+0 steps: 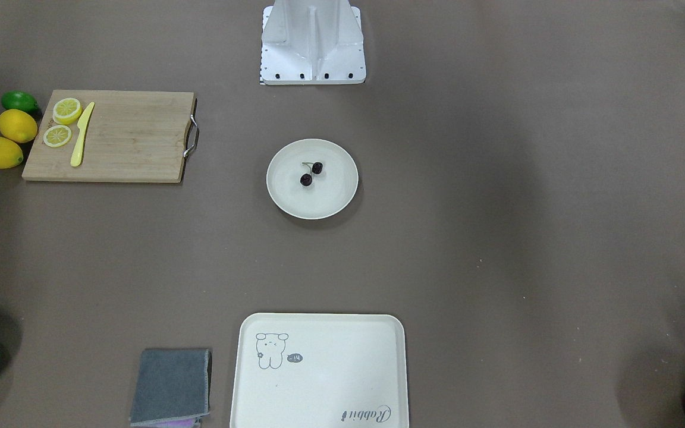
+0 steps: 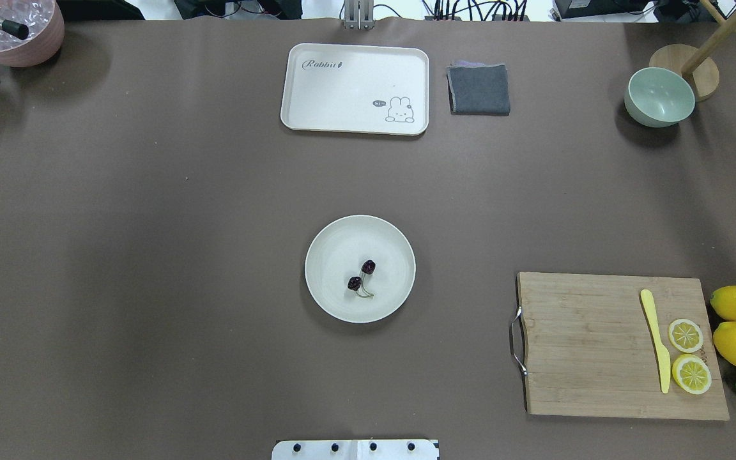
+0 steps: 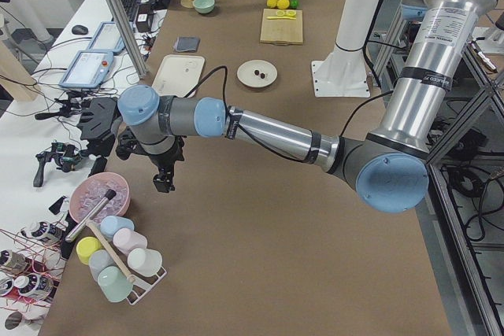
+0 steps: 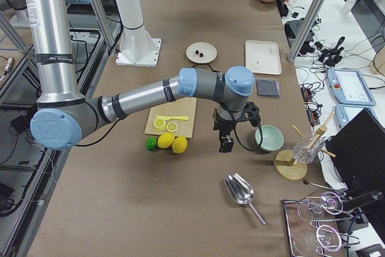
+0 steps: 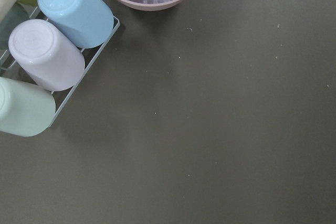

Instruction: Place red cherry on plate

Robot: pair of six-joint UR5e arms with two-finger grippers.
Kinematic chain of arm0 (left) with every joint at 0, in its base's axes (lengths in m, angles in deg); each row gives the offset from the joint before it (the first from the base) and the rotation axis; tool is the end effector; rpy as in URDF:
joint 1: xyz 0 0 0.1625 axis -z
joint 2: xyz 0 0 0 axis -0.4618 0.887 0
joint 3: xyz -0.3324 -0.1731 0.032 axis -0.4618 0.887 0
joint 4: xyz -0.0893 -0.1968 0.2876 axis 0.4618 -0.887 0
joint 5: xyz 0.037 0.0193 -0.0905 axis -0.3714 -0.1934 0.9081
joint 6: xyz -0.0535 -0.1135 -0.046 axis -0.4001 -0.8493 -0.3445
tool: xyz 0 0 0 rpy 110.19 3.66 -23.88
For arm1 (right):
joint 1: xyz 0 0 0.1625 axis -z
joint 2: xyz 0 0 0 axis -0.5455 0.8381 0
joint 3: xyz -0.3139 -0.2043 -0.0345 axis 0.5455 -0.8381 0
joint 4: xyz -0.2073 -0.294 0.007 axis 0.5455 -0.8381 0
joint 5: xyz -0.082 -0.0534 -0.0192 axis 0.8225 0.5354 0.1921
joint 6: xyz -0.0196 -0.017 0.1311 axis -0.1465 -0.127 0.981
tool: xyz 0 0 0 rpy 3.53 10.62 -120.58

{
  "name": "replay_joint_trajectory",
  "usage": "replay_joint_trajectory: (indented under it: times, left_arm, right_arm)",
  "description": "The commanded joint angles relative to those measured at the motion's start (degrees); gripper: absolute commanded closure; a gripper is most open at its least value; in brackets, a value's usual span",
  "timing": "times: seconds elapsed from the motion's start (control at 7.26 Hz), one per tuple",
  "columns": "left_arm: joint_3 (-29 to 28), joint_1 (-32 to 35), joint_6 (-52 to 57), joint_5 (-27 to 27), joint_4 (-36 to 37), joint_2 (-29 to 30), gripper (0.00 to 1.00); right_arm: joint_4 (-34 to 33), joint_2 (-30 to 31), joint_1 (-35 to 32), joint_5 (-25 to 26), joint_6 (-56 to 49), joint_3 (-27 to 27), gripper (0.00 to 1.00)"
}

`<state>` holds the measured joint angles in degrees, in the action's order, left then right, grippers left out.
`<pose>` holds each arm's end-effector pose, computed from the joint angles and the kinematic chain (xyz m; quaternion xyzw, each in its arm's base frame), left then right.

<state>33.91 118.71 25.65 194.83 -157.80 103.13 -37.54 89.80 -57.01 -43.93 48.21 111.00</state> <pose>-0.0430 -0.5357 0.5123 0.0308 0.4173 0.0467 0.9070 0.0437 -0.4401 0.5300 0.0079 -0.3637 -0.1118 0.9247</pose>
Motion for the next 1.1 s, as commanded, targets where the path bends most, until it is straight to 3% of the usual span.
replay_joint_trajectory:
  times: [0.0, 0.55, 0.96]
  left_arm:
    - [0.2, 0.4, 0.8, 0.1, 0.2, -0.5, 0.02]
    - [-5.0, 4.1, 8.6, 0.0, 0.4, -0.6, 0.02]
    - [-6.4, 5.8, 8.7, -1.0, 0.1, -2.1, 0.02]
  right_arm:
    - [0.0, -0.3, 0.2, -5.9, 2.4, -0.6, 0.0]
    - [4.8, 0.0, 0.0, -6.7, -1.0, -7.9, 0.0]
    - [4.7, 0.5, -2.0, -5.9, -1.0, -7.1, 0.0]
